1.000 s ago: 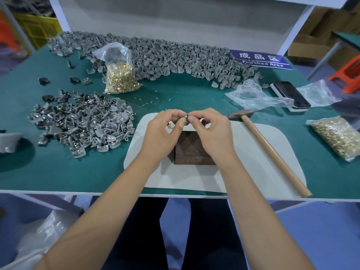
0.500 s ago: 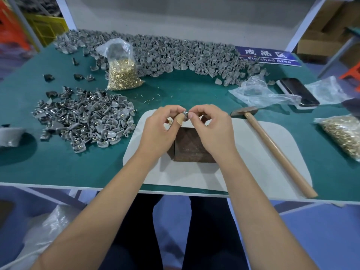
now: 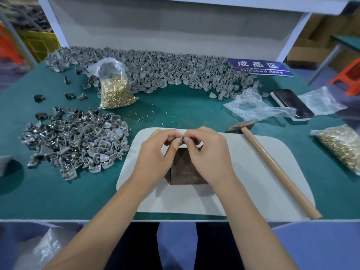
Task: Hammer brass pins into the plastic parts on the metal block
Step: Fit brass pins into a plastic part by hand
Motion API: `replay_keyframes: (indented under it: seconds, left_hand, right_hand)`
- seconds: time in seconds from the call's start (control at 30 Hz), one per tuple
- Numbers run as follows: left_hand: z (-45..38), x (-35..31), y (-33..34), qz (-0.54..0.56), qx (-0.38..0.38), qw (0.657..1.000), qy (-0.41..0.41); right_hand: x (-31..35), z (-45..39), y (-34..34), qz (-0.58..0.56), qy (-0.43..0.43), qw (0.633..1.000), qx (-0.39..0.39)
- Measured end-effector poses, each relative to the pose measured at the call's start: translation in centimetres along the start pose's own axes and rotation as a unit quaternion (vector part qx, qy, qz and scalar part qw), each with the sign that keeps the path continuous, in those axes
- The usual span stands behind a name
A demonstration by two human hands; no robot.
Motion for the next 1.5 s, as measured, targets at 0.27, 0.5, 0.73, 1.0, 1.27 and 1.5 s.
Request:
replay_keyframes:
  seconds: [0.27, 0.5, 0.73, 1.0, 1.27, 1.5]
  left_hand:
    - [-0.1, -0.1, 0.0, 0.051, -0.016, 0.997, -0.054]
    - [0.3, -0.3, 0.3, 0.107, -0.035, 0.989, -0.096]
    - [0.1, -0.4, 0.3, 0.064, -0.032, 0.996, -0.061]
    - [0.1, -0.6, 0.1, 0.078, -0.038, 0.993, -0.076]
    - [-0.1, -0.7, 0.1, 0.125, -0.03, 0.987, -0.102]
    - [-0.1, -0.8, -0.1, 0.131, -0.029, 0.985, -0.113]
  right_hand:
    - [-0.7, -0.4, -0.2, -0.12, 0.092, 0.988, 0.002]
    - [-0.8, -0.5, -0.2, -0.176, 0.129, 0.976, 0.009]
    - [-1.0, -0.7, -0.2, -0.163, 0.112, 0.98, 0.032]
    - [-0.8, -0.7, -0.1, -0.143, 0.111, 0.983, 0.022]
    - [-1.1, -0.4, -0.2, -0.171, 0.152, 0.973, 0.009]
    - [-2.0, -0.2, -0.6, -0.182, 0.217, 0.956, -0.071]
Point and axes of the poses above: each hand's wrist, its own z-axis away from the middle knuckle, its own y-axis out of the palm, x = y × z, the point moved 4 cm from there along -z, towards the middle knuckle, and after that the axes turned 9 degrees about -x, right-handed, at the moved point
